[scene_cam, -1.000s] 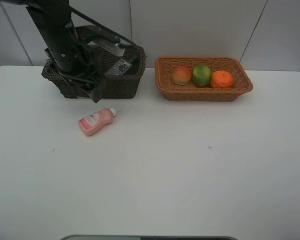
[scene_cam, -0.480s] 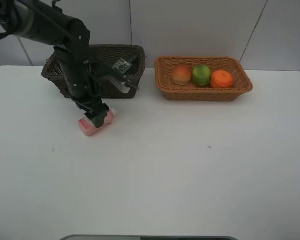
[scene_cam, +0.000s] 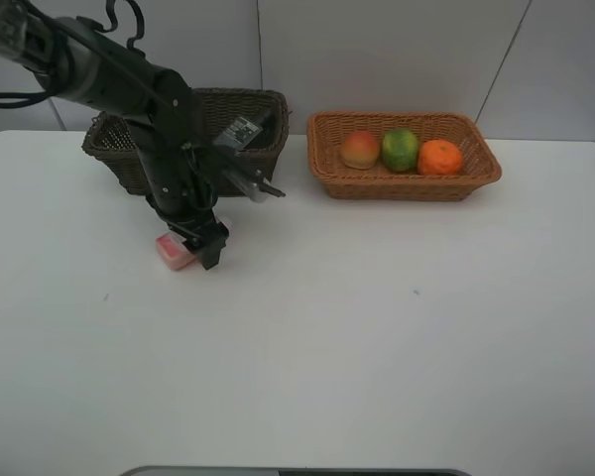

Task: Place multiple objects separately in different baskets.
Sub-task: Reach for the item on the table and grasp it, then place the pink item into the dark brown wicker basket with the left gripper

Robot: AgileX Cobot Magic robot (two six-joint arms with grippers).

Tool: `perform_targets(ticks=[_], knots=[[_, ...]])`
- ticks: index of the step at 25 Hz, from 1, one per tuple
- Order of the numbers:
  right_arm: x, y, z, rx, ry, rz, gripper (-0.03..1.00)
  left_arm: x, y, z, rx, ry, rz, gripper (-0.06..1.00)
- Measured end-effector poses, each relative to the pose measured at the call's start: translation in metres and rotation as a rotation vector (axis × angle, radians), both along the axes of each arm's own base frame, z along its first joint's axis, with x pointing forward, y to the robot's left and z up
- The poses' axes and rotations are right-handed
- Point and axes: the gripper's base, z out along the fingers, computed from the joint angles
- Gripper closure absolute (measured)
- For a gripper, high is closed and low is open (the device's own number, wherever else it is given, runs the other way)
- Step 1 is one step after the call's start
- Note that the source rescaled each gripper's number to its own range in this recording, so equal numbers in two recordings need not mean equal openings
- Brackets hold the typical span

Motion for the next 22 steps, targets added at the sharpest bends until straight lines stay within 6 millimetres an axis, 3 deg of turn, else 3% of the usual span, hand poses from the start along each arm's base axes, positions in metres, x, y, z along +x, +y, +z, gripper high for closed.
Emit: perform_targets(ticks=[8, 10, 12, 13, 22], knots=[[0.0000, 0.0000, 0.0000, 0.000, 0.000, 0.000, -0.03, -0.0003, -0.0001, -0.0047, 0.002, 0.010, 0.003, -0.04], [0.0000, 0.0000, 0.0000, 0.000, 0.000, 0.000, -0.03, -0.0003, -0.0001, -0.0050, 0.002, 0.011, 0.006, 0.06], [0.0000, 0.0000, 0.0000, 0.000, 0.000, 0.000, -0.03, -0.0003, -0.0001, -0.0050, 0.000, 0.011, 0.016, 0.26], [0.0000, 0.0000, 0.0000, 0.000, 0.000, 0.000, -0.03, -0.0003, -0.0001, -0.0050, 0.000, 0.012, 0.019, 0.28], [0.0000, 0.0000, 0.0000, 0.000, 0.000, 0.000, -0.03, -0.0003, -0.0001, -0.0050, -0.002, 0.012, 0.032, 0.28]])
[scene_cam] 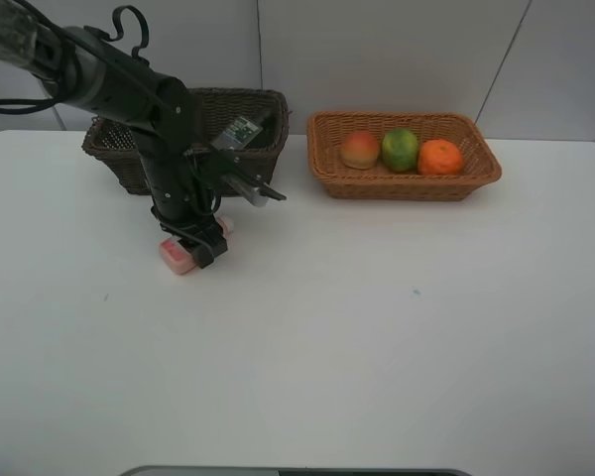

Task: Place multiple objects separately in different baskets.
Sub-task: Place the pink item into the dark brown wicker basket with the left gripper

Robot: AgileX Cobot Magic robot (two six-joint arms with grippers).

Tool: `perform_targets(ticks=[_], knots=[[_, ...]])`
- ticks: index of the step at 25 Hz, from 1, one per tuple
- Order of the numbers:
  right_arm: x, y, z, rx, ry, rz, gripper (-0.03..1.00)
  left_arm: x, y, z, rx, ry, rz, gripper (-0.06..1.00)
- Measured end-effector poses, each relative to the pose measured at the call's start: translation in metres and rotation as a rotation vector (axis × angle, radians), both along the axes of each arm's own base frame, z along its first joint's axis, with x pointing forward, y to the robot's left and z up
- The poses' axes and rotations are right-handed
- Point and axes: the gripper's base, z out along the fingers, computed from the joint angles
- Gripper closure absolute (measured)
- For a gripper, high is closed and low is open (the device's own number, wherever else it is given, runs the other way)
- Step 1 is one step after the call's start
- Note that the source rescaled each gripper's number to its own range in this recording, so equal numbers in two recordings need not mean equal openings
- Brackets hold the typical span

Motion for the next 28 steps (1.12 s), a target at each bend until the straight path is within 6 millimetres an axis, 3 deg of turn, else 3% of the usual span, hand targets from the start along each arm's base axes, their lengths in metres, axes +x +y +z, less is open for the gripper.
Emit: perform_targets(ticks=[16, 28], knots=[[0.000, 0.000, 0.000, 0.000, 0.000, 0.000, -0.03, 0.001, 0.000, 0.003, -0.001, -0.010, -0.003, 0.28], [0.000, 0.000, 0.000, 0.000, 0.000, 0.000, -0.03, 0.000, 0.001, 0.083, -0.078, -0.130, 0.091, 0.28]])
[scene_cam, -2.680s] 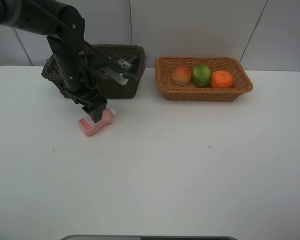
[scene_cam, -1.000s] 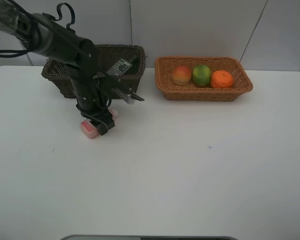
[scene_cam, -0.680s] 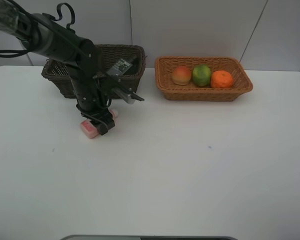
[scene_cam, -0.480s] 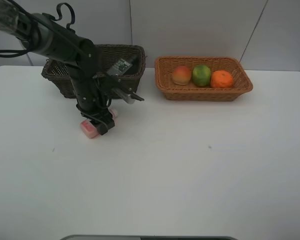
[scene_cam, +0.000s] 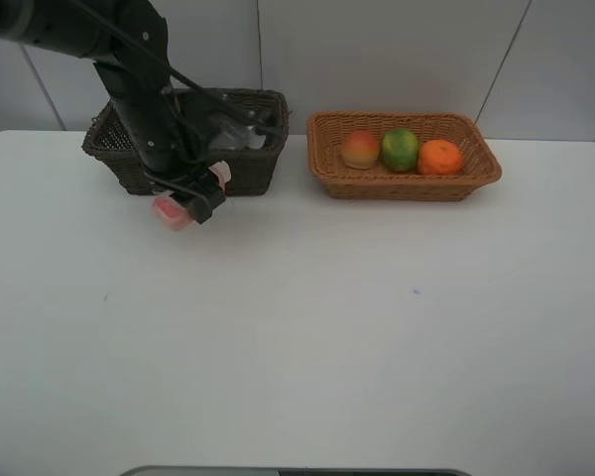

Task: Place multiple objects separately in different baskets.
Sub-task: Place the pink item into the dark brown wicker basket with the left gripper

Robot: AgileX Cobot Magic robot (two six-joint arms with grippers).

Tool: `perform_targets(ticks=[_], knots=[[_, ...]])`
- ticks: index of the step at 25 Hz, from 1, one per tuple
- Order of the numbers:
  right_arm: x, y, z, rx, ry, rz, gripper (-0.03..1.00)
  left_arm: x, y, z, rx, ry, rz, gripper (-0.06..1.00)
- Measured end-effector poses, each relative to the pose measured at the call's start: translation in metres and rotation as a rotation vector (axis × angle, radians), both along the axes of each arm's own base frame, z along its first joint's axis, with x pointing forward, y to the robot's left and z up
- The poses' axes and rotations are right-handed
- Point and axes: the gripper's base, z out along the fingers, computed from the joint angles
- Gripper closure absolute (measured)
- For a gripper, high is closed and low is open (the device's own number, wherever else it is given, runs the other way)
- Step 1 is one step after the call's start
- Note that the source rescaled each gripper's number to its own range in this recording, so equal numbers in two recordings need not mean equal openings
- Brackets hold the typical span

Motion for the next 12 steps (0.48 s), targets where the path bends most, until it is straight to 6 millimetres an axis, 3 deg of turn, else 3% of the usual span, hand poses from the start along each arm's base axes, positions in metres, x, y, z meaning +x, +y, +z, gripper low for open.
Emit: perform_targets(ticks=[12], knots=[[0.000, 0.000, 0.000, 0.000, 0.000, 0.000, -0.03, 0.038, -0.019, 0.074, -0.197, -0.152, 0.273, 0.28]])
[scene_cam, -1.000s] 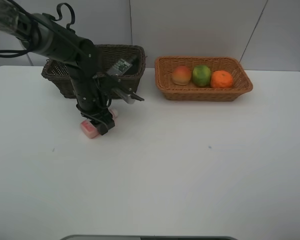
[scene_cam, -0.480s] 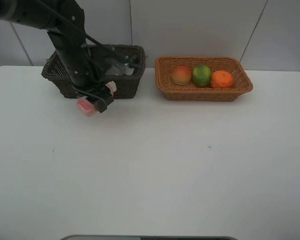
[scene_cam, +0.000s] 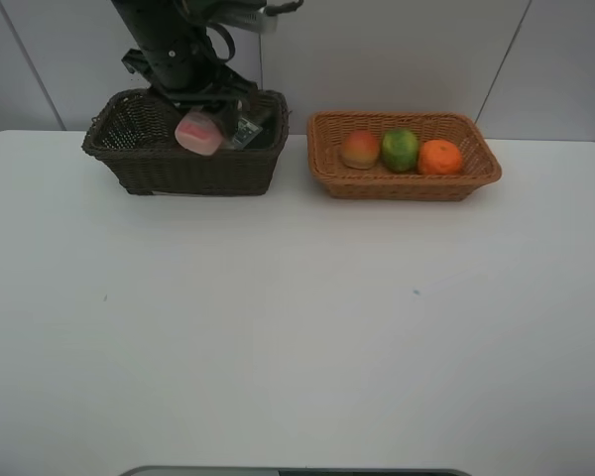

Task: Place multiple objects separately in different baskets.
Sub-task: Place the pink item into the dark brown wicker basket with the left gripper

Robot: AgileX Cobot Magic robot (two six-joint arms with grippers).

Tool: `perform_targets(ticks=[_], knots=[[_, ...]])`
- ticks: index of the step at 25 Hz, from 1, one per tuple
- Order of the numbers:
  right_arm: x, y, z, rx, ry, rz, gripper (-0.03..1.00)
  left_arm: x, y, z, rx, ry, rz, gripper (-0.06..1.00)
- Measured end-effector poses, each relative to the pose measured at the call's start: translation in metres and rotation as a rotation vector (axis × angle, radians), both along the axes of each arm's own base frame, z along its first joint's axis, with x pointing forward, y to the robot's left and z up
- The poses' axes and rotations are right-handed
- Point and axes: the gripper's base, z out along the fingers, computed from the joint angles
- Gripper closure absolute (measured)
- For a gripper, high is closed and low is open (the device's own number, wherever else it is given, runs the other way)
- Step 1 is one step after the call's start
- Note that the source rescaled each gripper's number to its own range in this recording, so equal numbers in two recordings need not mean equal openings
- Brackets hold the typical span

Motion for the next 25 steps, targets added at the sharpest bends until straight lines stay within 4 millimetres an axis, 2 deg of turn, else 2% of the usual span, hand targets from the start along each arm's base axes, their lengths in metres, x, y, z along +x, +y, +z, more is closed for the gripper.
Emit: perform_targets(ticks=[3, 7, 15, 20, 25], knots=[[0.000, 0.000, 0.000, 0.000, 0.000, 0.000, -0.03, 0.012, -0.006, 0.011, -0.057, -0.033, 0.063, 0.28], [0.000, 0.000, 0.000, 0.000, 0.000, 0.000, -0.03, 0.030, -0.015, 0.014, -0.113, -0.062, 0.121, 0.28], [0.000, 0.000, 0.000, 0.000, 0.000, 0.000, -0.03, 0.061, -0.027, -0.017, -0.148, -0.127, 0.128, 0.28], [0.000, 0.000, 0.000, 0.000, 0.000, 0.000, -0.03, 0.071, -0.025, -0.039, -0.115, -0.147, 0.117, 0.28], [0.000, 0.000, 0.000, 0.000, 0.000, 0.000, -0.03, 0.078, -0.020, -0.046, -0.102, -0.170, 0.120, 0.28]])
